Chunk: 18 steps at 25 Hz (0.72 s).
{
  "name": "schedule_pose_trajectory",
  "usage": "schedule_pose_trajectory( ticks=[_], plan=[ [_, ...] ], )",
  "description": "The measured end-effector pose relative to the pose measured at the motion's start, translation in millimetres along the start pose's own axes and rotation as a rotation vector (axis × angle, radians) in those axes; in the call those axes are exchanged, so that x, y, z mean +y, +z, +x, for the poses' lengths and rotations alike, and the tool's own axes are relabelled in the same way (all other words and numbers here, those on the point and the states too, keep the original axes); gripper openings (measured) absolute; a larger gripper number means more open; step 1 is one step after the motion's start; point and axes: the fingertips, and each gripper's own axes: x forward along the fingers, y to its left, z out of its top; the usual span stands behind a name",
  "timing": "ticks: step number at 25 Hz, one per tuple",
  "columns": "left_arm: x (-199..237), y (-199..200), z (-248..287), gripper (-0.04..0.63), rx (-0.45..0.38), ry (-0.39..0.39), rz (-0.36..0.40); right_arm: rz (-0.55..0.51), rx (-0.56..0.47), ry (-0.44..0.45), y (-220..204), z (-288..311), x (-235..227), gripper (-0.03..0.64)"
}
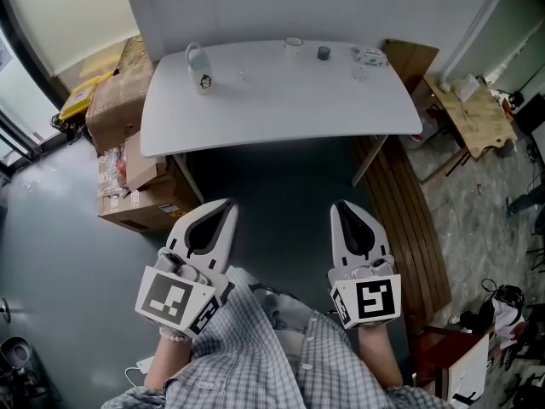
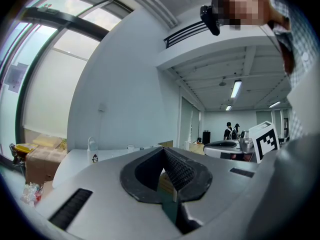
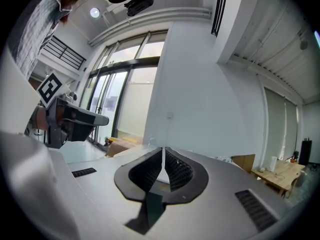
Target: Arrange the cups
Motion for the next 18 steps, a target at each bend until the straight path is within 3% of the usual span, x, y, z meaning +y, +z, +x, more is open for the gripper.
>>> schedule_pose_trajectory(
  ticks=[10,18],
  plan=[
    [1,-10,34,0.011,0.038,-0.056,-0.005,0.008,0.055,-0.054,-22,3,-20,0.032],
    [25,-15,93,0.011,0.061,-0.102,-0.012,0.013,0.089,-0.095,-31,46,-50,0.032]
  ],
)
